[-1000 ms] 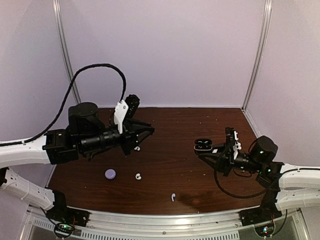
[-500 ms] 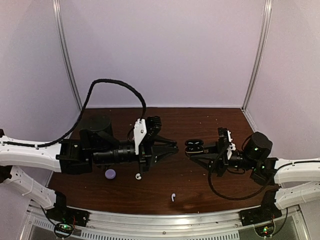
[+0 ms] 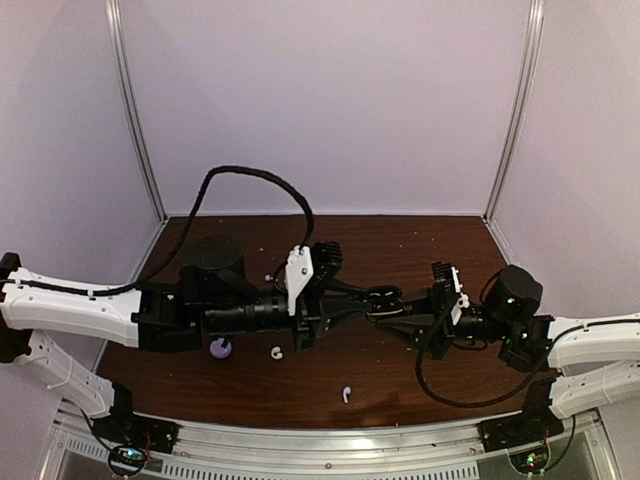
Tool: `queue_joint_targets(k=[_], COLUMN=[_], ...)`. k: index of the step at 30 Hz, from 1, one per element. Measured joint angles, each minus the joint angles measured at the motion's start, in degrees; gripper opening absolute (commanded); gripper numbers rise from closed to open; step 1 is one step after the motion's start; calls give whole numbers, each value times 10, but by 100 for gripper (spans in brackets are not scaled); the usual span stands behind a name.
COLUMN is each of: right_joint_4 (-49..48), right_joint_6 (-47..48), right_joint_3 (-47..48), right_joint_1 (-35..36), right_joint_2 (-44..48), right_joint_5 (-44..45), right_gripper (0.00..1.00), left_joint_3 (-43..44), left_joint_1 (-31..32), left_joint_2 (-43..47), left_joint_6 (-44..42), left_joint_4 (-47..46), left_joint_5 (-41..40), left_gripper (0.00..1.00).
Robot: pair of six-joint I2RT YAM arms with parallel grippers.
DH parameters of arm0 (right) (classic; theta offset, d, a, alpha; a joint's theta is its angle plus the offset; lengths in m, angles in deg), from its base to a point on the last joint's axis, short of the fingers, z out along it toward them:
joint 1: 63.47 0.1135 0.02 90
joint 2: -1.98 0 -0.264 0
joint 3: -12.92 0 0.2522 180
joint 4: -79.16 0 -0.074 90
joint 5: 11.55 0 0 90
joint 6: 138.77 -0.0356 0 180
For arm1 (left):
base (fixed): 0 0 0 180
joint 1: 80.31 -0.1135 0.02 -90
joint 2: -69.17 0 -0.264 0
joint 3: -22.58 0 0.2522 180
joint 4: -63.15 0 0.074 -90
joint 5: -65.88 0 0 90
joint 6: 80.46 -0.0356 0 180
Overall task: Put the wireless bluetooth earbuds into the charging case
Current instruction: Insert the left earbud into the left side groove of the charging case.
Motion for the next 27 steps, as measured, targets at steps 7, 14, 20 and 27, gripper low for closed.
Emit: queue_joint_targets(k=[7, 14, 20, 27], right_joint_4=[4, 15, 26, 38], right_joint_6=[9, 11, 11, 11], right_joint_3=[5, 6, 6, 6], right_joint_1=[7, 8, 8, 8], right_joint_2=[0, 0, 0, 8], right_joint_5=[-2, -4, -5, -7], right_gripper=[0, 0, 0, 0], left_joint_3=[11, 21, 24, 30], left_joint_1=[0, 0, 0, 0], left_joint_2=[-7, -18, -26, -26], left_joint_6=[0, 0, 0, 0], left_joint_4=[-7, 2, 10, 27], left_joint_5=[-6, -17, -19, -21], left_gripper=[8, 8, 7, 7])
